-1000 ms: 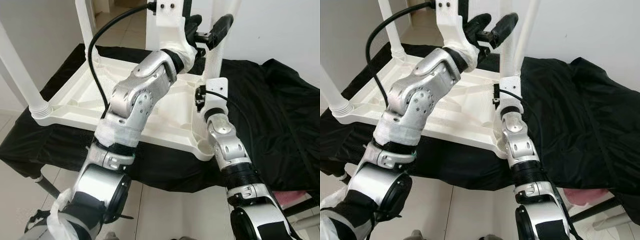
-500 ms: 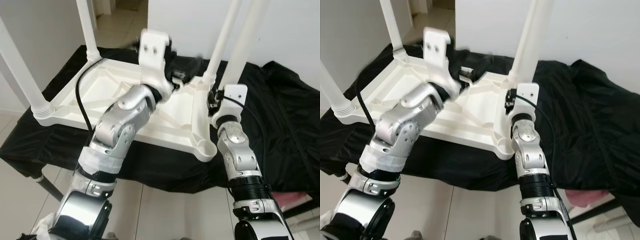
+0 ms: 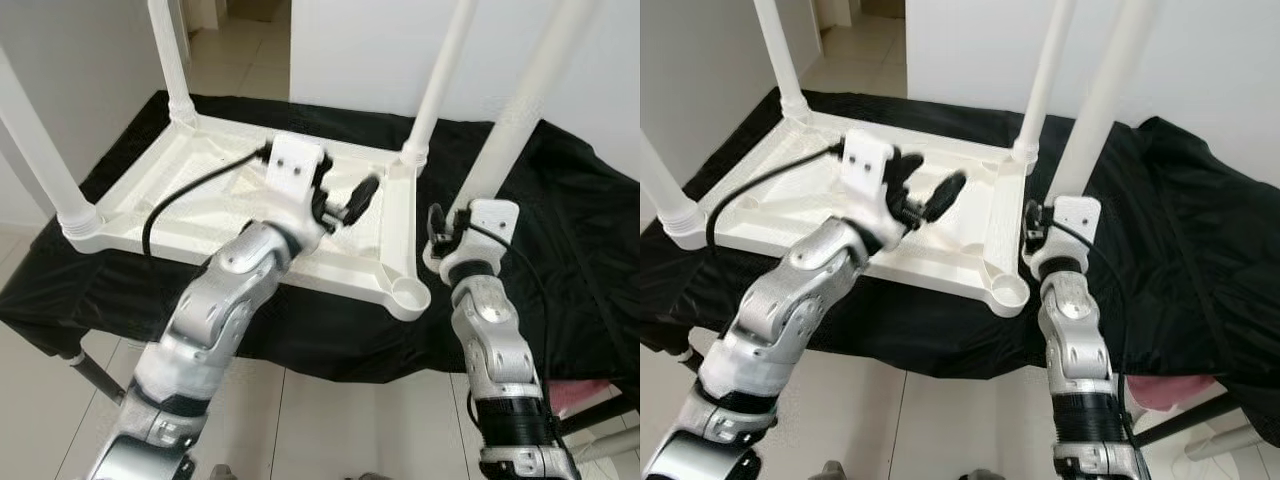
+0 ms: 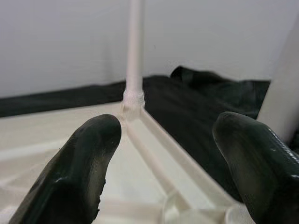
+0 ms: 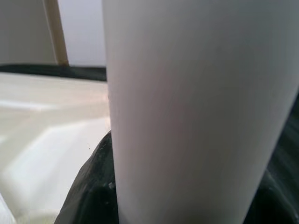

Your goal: Building children table

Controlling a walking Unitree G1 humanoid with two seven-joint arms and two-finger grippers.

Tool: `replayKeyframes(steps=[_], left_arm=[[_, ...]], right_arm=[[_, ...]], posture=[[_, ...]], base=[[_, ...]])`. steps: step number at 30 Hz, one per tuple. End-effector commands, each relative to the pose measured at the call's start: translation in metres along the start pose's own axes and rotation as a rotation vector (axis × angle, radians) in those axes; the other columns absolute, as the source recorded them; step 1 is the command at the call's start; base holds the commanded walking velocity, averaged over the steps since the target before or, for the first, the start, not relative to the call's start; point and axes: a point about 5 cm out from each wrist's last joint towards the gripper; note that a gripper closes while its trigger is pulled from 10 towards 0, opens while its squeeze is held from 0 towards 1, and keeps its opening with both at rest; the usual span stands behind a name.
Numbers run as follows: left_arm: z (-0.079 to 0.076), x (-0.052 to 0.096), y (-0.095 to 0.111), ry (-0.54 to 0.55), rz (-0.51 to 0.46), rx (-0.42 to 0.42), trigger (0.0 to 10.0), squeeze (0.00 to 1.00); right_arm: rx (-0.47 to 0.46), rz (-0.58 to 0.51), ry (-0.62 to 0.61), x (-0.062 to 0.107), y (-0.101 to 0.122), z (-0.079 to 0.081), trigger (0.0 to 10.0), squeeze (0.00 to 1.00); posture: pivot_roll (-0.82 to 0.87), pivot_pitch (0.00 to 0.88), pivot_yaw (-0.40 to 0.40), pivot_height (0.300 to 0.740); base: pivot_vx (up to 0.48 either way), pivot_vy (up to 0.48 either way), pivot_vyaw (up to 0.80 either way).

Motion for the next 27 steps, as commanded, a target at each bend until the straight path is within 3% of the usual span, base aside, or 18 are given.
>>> replayKeyframes(steps=[1,9,14,27], left_arm=[[-0.007,0.005,0.003,-0.073,-0.027,-0.03,10.0,0.0],[-0.014,0.017,-0.007,-0.163,0.009,-0.078,10.0,0.0],[-0.021,0.026,-0.015,-0.249,0.033,-0.11,10.0,0.0],[-0.024,0.04,-0.028,-0.34,0.1,-0.141,10.0,0.0]], right_arm=[[-0.017,-0.06,0.074,0.005,0.007,0.006,10.0,0.0],[-0.063,-0.08,0.115,0.011,0.009,0.008,10.0,0.0],[-0.056,-0.107,0.156,0.014,0.012,0.009,10.0,0.0],[-0.029,-0.08,0.223,0.023,0.001,0.009,10.0,0.0]], posture=[[-0.01,0.022,-0.045,0.74],[-0.01,0.025,-0.046,0.74],[-0.01,0.025,-0.045,0.74],[0.01,0.024,-0.05,0.74]], base=[[0.0,0.0,0.0],[0.0,0.0,0.0],[0.0,0.0,0.0],[0.0,0.0,0.0]])
Point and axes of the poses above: a point about 5 cm out from each wrist's last joint towards the gripper, its own x axis pointing back from the gripper into the wrist, its own y axis along the axis of the wrist's last joint, z = x × y, and after that the axes turned 2 degrees about -x, right-handed
